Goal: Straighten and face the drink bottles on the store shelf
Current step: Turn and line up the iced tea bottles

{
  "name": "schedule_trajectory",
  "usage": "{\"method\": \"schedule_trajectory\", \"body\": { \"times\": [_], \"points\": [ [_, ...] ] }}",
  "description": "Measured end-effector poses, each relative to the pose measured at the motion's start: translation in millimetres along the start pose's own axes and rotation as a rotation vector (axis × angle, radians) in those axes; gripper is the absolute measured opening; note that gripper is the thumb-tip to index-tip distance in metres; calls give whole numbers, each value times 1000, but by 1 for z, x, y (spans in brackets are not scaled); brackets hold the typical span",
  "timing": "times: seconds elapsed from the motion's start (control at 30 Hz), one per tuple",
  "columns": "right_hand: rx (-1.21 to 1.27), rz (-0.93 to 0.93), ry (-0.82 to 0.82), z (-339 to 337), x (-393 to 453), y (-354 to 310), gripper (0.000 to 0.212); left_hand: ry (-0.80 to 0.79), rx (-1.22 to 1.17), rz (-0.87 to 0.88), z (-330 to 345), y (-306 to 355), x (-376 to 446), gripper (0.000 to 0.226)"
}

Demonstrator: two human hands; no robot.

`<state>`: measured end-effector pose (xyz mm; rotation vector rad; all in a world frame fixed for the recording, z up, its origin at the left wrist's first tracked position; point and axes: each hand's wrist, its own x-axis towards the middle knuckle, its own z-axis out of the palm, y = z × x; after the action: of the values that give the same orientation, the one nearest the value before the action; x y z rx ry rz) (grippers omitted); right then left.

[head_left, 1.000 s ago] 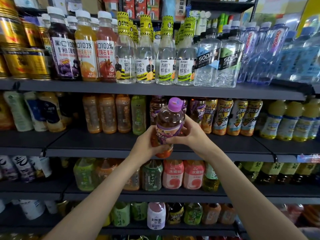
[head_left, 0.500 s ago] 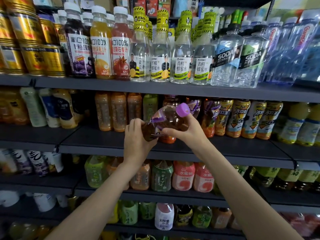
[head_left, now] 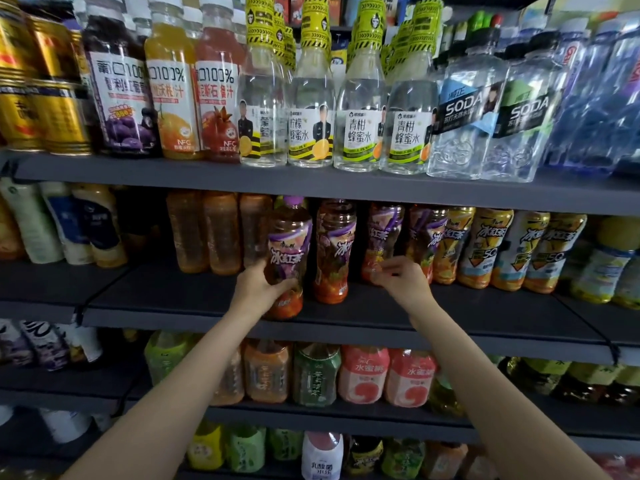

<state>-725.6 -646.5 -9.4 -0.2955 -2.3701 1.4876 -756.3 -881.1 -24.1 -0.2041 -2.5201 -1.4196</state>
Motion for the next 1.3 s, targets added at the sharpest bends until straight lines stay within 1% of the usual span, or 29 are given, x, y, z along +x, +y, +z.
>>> {"method": "schedule_trajectory", "body": {
  "times": [0.13,0.2,0.27,0.37,0.43,0.53,0.7,0.77,0.8,0.83,0.87,0.9,0.93,0.97,1.0,1.07,1.1,1.13,1.2,1.23,1.3],
  "points": [
    [-114,-75,114,0,18,4,51,63,41,-84,16,2,21,59],
    [-114,-87,169,3,28,8,60,97,72,-106,24,4,26,60],
    [-100,-71,188,9,40,9,65,124,76,-127,29,6,27,62],
    [-62,-21,176,22,59,8,68,151,75,-127,34,7,28,65],
    [-54,14,184,29,68,10,65,159,59,-120,35,7,28,64],
    [-127,4,229,37,73,17,55,175,36,-95,38,6,26,59],
    [-226,-23,197,32,69,14,56,199,66,-93,39,9,26,54],
    [-249,-31,187,27,63,14,58,243,47,-106,44,11,19,52],
    [-262,-37,181,24,58,15,59,301,36,-113,47,13,12,53],
    [-279,-49,174,21,52,17,60,386,40,-91,50,13,2,52],
    [-294,-62,169,18,45,18,61,471,56,-18,53,14,-9,50],
    [-311,-78,162,13,38,19,61,512,70,90,56,14,-19,46],
    [-332,-92,151,9,30,18,63,501,68,202,59,14,-28,44],
    [-350,-109,135,5,23,18,64,444,53,288,62,14,-36,42],
    [-351,-111,113,0,16,15,66,355,29,335,64,16,-42,41],
    [-275,-91,49,-11,1,10,69,142,-59,323,65,24,-50,40],
    [-190,-71,-9,-17,-8,8,68,22,-132,267,64,29,-53,39],
    [-74,-41,-78,-22,-18,5,64,-107,-221,176,64,34,-56,38],
    [216,20,-216,-33,-44,-3,47,-338,-424,-66,60,45,-65,37],
    [362,51,-277,-38,-57,-7,41,-438,-531,-183,57,51,-70,35],
    [524,57,-360,-45,-73,-13,35,-585,-763,-342,51,59,-82,29]
  ]
}}
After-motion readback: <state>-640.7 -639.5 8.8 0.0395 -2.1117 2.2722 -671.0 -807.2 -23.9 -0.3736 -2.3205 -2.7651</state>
